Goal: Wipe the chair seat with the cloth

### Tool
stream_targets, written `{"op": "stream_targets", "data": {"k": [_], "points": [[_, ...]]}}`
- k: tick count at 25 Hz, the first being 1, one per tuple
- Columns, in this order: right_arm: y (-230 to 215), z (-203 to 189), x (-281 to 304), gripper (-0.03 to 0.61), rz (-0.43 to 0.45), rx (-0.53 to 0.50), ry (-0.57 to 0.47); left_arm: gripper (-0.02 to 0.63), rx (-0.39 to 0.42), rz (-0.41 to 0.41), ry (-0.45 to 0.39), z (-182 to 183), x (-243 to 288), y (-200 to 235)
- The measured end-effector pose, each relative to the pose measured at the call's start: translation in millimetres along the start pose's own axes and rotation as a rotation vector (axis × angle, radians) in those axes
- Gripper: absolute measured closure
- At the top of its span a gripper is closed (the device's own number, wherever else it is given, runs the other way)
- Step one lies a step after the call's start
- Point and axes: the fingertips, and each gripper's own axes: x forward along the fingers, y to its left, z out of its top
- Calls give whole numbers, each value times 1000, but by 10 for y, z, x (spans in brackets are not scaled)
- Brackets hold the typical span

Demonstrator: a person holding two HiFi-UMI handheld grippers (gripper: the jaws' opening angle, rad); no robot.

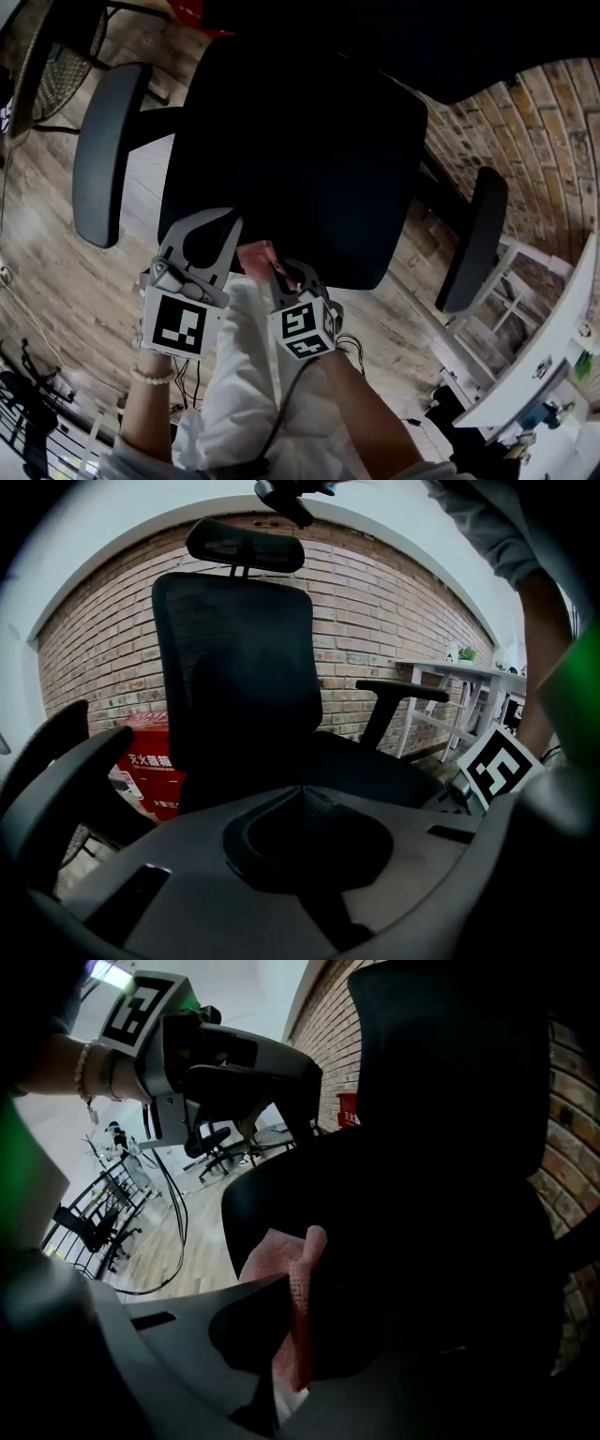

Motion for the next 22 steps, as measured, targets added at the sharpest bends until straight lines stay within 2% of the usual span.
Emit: {"op": "stream_targets", "data": {"k": [5,13,17,22], "points": [[-497,-366,-400,523,-118,-20,45,595,30,-60,-1,123,208,-245],[-1214,-970,-981,523,-267,54,121,595,33,-101,-20,247,411,-405],[-1297,-1008,-1079,523,-285,104,107,595,14,-101,-17,255,470,-393],[-1201,-752,-1144,523,-280,161,49,595,25,-112,-33,492,391,-355]]}}
